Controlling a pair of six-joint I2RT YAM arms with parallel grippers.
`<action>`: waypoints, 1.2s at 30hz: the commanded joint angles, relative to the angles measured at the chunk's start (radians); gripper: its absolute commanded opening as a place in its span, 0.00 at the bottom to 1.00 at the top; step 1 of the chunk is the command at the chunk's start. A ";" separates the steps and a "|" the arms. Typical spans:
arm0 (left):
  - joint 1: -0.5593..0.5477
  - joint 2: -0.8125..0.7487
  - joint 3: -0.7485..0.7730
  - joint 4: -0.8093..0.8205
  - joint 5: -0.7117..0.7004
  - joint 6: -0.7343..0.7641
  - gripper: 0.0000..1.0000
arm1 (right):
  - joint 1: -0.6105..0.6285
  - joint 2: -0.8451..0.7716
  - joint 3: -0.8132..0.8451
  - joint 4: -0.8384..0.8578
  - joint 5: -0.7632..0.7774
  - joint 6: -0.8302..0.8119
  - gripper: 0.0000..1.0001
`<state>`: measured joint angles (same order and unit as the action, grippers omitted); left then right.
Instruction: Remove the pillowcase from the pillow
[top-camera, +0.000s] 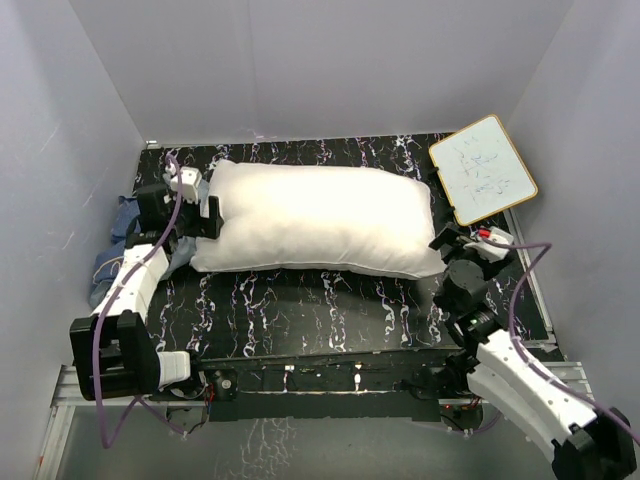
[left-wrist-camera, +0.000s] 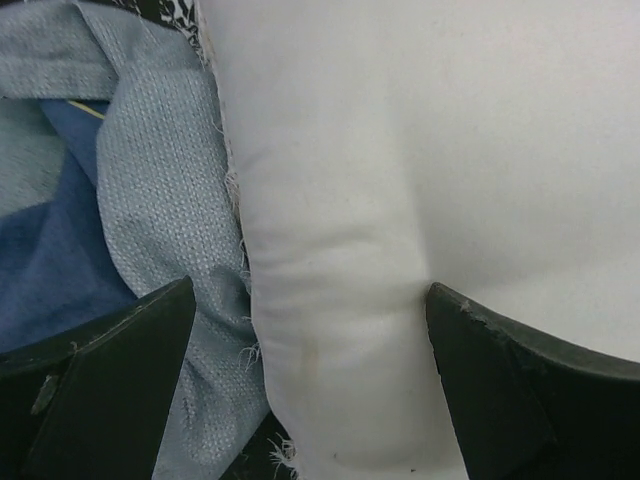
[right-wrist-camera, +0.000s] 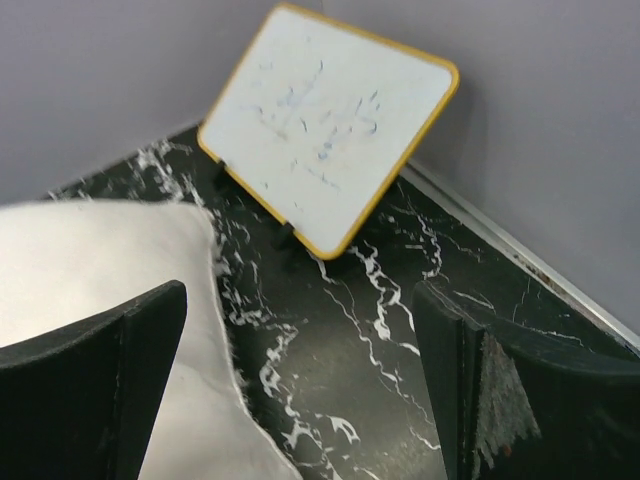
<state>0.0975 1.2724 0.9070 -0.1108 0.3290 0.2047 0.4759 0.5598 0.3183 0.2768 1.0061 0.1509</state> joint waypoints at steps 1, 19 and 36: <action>0.010 -0.029 -0.163 0.281 0.018 -0.126 0.97 | -0.030 0.118 -0.038 0.190 -0.037 -0.017 0.98; 0.015 0.380 -0.699 1.462 -0.029 -0.198 0.97 | -0.418 0.698 -0.180 0.724 -0.537 0.051 0.98; 0.011 0.402 -0.656 1.390 -0.058 -0.198 0.97 | -0.434 1.014 -0.104 0.942 -0.892 -0.114 0.98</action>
<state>0.1093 1.6550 0.2615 1.4319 0.3054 -0.0494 0.0448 1.5814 0.1871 1.1305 0.1799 0.0708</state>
